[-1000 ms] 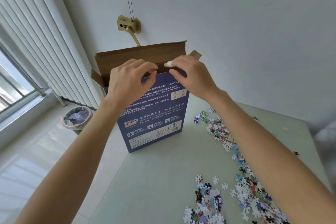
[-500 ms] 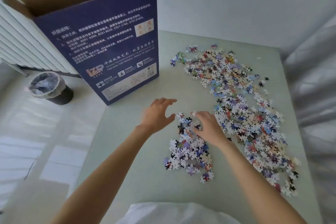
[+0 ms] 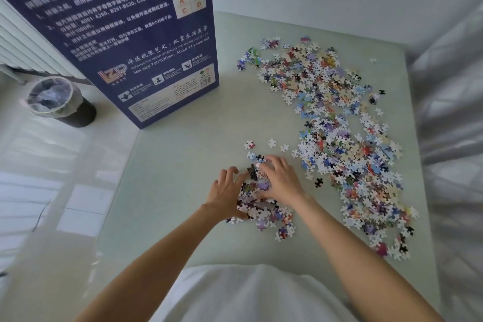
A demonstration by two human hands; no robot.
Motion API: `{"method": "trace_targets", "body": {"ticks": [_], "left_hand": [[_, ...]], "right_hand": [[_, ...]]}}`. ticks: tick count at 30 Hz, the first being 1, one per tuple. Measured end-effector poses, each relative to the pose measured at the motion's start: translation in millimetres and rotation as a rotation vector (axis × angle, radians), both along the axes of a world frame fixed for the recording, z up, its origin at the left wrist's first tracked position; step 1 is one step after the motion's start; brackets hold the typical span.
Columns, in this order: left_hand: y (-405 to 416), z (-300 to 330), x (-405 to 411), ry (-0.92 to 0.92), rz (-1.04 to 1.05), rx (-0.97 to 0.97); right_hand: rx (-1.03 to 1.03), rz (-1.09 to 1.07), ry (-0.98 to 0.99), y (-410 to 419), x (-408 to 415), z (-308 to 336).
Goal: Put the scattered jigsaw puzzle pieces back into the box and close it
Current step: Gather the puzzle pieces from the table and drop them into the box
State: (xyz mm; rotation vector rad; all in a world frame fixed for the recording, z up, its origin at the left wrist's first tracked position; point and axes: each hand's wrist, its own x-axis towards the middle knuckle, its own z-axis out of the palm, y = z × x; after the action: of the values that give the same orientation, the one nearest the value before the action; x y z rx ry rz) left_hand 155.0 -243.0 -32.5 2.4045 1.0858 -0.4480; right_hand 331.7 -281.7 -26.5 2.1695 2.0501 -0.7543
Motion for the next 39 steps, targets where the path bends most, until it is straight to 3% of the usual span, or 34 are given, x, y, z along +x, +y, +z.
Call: {"method": "trace_targets", "body": {"ticks": [4,9,21,29,34,39], "left_hand": [[4.1,1.0,3.0,-0.116,0.089,-0.066],[7.6,3.1,5.7,-0.181,0.154,-0.121],[11.7,3.9,7.9,-0.180,0.270,-0.211],[11.3,5.4,0.7,-0.140,0.229,-0.170],[22.1,12.5,2.6,-0.340,0.351,-0.226],[32.4,15.1,31.8,-0.480,0.394,-0.281]], "right_hand": [[0.098,-0.101,0.082,-11.3,-6.8,-3.5],[0.073,-0.171,0.106,-17.1,-8.7,-1.9],[0.107,-0.345,0.120,-20.7,5.7,6.7],[0.154,-0.392,0.105,-34.2,13.8,5.6],[0.166,-0.450,0.090,-37.5,13.4,8.9],[0.152,-0.548,0.207,-38.0,14.9,10.3]]}}
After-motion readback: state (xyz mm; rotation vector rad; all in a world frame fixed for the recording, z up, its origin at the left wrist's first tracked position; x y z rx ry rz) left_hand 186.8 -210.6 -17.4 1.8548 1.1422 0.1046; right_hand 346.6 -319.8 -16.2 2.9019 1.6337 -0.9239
